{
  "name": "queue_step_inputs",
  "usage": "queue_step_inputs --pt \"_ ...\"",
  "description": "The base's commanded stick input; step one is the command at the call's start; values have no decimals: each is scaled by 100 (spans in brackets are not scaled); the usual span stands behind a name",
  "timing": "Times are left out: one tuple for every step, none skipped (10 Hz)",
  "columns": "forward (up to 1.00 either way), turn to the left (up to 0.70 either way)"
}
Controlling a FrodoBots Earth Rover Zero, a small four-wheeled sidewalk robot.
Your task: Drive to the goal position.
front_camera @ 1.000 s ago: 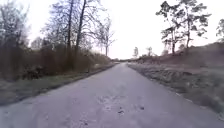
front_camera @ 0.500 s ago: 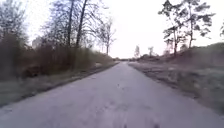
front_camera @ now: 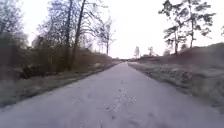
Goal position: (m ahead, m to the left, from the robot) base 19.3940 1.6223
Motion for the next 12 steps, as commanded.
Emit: queue_step_inputs --pt "100 1" --pt "100 1" --pt "100 1" --pt "100 1" --pt "100 1" --pt "100 1" --pt "100 1" --pt "100 1" --pt "100 1" --pt "100 1" --pt "100 1" --pt "100 1"
